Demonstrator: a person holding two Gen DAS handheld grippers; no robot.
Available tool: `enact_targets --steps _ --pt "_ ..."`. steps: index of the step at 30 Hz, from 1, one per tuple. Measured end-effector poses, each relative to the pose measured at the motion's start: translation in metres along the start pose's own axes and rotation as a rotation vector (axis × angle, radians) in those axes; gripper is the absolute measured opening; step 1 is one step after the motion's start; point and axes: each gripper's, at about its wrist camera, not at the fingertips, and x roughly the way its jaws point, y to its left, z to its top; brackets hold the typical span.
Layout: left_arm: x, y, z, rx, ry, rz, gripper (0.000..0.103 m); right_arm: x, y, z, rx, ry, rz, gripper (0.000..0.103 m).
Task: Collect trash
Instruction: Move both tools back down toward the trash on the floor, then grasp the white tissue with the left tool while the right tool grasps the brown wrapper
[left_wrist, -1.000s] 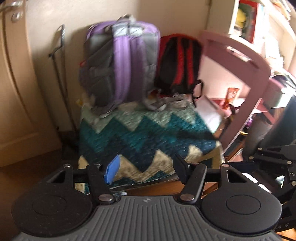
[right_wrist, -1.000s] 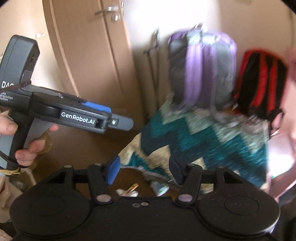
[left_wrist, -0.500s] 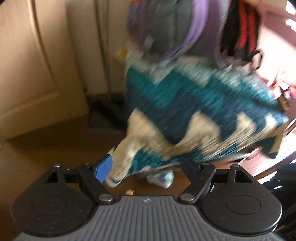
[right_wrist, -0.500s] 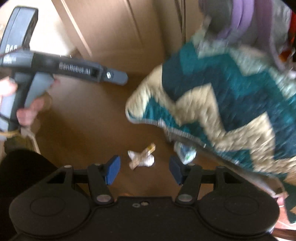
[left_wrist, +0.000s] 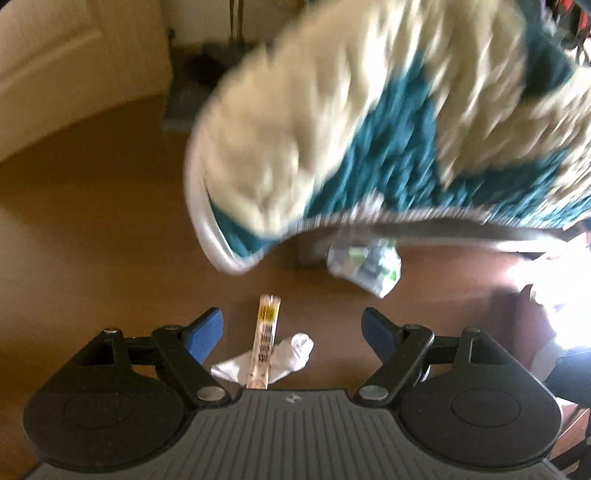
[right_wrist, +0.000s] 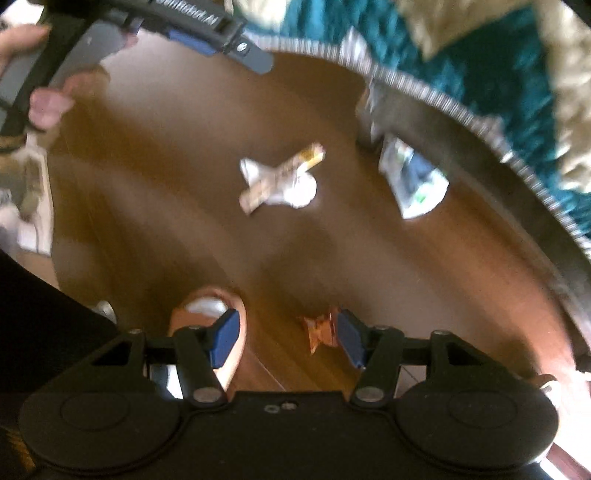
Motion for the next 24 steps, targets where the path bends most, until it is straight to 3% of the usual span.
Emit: enact_targets --steps 5,14,24 --pt "0.058 -0.002 -0.017 -0.008 0.062 -0.012 0.082 0.052 0.001 -0.009 -0.145 0.074 -0.029 0.058" --pt "0.138 -0.019 -0.046 0.064 0.198 -0.006 0.082 0.121 -0.004 -0.018 -0.212 0.162 -0.03 0.058" --pt "0.169 -0.027 -0.054 0.157 0.163 0.078 0.082 0.168 -0.005 -0.013 -0.259 0.176 -0.067 0.058"
